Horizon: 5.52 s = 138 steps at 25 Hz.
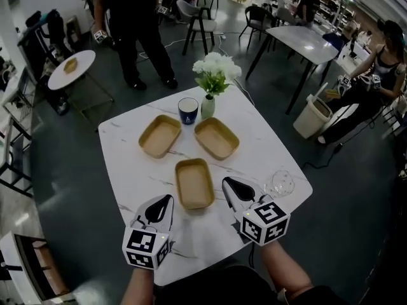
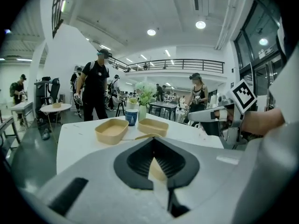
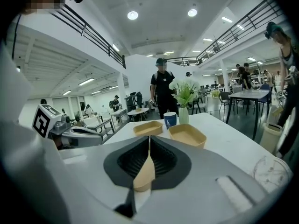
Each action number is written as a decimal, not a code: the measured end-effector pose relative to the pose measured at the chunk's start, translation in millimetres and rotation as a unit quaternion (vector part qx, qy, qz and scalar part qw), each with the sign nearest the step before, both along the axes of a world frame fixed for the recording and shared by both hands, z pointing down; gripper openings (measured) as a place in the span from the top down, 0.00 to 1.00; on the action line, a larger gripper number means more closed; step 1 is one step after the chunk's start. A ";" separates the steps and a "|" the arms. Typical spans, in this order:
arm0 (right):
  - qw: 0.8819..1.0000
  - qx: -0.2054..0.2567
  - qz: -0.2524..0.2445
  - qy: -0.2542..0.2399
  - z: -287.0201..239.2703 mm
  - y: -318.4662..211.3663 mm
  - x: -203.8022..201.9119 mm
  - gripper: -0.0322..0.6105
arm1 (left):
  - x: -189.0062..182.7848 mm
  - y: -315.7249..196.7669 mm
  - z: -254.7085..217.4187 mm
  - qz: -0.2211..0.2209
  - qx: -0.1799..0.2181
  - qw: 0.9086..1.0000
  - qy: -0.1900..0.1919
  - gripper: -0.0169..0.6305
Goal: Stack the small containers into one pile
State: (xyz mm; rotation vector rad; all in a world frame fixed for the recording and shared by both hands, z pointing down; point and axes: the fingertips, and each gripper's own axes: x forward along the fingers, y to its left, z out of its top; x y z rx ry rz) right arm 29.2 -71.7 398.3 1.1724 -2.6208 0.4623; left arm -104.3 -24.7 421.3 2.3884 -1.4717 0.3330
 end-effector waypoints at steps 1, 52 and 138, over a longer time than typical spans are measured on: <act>1.000 -0.002 -0.005 0.002 3.1 -4.9 -0.8 0.95 | 1.0 -3.9 3.2 -0.003 -0.002 1.000 -0.001 0.97; 0.994 -0.082 -0.012 0.074 71.1 -39.8 -21.7 0.93 | 20.1 -37.1 33.7 -0.005 -0.044 0.999 -0.010 0.87; 0.992 0.021 -0.076 0.095 21.1 -169.6 -50.4 0.83 | -17.6 -165.1 35.8 -0.037 -0.044 0.996 -0.074 0.78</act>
